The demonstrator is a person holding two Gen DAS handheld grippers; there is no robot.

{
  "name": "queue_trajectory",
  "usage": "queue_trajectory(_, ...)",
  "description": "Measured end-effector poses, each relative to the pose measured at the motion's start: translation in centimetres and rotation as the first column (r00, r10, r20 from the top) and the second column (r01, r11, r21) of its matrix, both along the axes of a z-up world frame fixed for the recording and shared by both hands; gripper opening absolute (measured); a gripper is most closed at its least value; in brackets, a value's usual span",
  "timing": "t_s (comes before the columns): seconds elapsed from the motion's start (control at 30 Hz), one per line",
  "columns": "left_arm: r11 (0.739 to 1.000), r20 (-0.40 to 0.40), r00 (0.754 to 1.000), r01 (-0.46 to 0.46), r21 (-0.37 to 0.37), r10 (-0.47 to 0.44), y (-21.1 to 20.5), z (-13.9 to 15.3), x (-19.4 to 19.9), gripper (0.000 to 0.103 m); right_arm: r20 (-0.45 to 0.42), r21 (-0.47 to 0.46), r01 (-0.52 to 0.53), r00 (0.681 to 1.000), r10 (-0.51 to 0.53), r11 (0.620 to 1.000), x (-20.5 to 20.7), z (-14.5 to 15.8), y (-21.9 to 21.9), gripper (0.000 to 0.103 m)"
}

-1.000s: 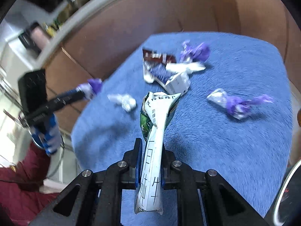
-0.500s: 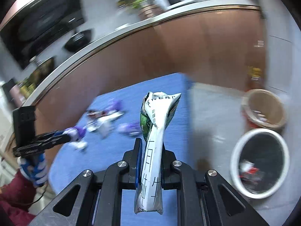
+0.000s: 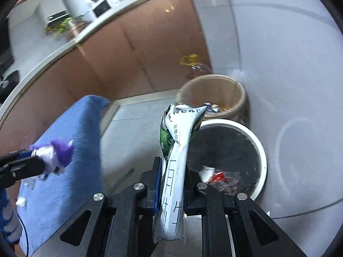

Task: Collect trash
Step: 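Carry the purple wrapper and green bag in both tools over the trash bin, then open both tools to drop the purple wrapper and green bag into the bin, then move both tools back to the towel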

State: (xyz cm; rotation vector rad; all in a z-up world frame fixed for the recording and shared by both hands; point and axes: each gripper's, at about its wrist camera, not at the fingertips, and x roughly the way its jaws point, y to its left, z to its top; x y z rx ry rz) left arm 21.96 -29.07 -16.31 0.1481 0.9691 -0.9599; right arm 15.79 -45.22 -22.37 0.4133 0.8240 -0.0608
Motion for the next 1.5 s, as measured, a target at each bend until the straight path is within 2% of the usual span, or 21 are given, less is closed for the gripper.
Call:
queue_trajectory(0.17, 1.000, -0.050, 0.999, -0.014, 0.017, 0.015, -5.1, -2.5, 2.9, 0.034, -0.043, 0.008, 0.064, 0.997, -0.064, 0.998, 1.1, -2.5, -2.7, 0.016)
queue_trajectory(0.3, 0.999, -0.101, 0.994, -0.035, 0.009, 0.036, -7.6, -4.1, 4.6, 0.035, -0.071, 0.001, 0.116, 0.991, -0.115, 0.993, 1.6, -3.7, -4.5, 0.018)
queue_trajectory(0.37, 0.999, -0.130, 0.990, -0.046, 0.003, 0.046, -8.6, -4.6, 5.3, 0.037, -0.083, -0.016, 0.138, 0.987, -0.139, 0.990, 2.2, -4.2, -5.1, 0.031)
queue_trajectory(0.4, 0.999, -0.144, 0.988, -0.054, -0.002, 0.053, -8.9, -4.8, 5.7, 0.038, -0.085, -0.020, 0.143, 0.986, -0.144, 0.990, 2.2, -4.4, -5.3, 0.033)
queue_trajectory(0.57, 0.998, -0.148, 0.987, -0.062, -0.025, 0.058, -8.5, -4.6, 5.6, 0.040, -0.075, -0.018, 0.165, 0.983, -0.166, 0.986, 1.8, -4.2, -5.3, 0.042)
queue_trajectory(0.73, 0.994, -0.120, 0.989, -0.093, -0.050, 0.086, -6.1, -3.0, 4.8, 0.040, -0.051, -0.008, 0.181, 0.982, -0.181, 0.983, 1.2, -3.3, -4.8, 0.053)
queue_trajectory(0.9, 0.980, -0.045, 0.986, -0.163, -0.115, 0.158, -2.0, 0.3, 3.5, 0.040, 0.018, -0.026, 0.183, 0.983, -0.183, 0.983, -0.1, 0.1, -2.9, 0.068)
queue_trajectory(0.97, 0.972, -0.017, 0.982, -0.187, -0.139, 0.187, -0.3, 1.8, 2.9, 0.040, 0.065, -0.042, 0.178, 0.982, -0.175, 0.983, -0.9, 2.3, -1.7, 0.079)
queue_trajectory(1.1, 0.946, 0.076, 0.960, -0.251, -0.205, 0.270, 4.0, 5.1, 0.7, 0.040, 0.147, -0.079, 0.159, 0.978, -0.146, 0.984, -2.1, 6.3, 0.8, 0.088)
queue_trajectory(1.17, 0.939, 0.113, 0.948, -0.271, -0.213, 0.299, 5.9, 6.4, -0.4, 0.040, 0.199, -0.105, 0.151, 0.972, -0.128, 0.983, -3.0, 8.7, 2.3, 0.100)
queue_trajectory(1.3, 0.929, 0.153, 0.929, -0.304, -0.212, 0.338, 9.8, 8.4, -2.1, 0.040, 0.285, -0.135, 0.128, 0.955, -0.086, 0.982, -4.8, 12.7, 5.4, 0.103)
queue_trajectory(1.5, 0.891, 0.185, 0.885, -0.376, -0.253, 0.426, 17.4, 11.1, -4.6, 0.040, 0.419, -0.160, 0.072, 0.908, 0.001, 0.984, -7.2, 18.0, 9.7, 0.103)
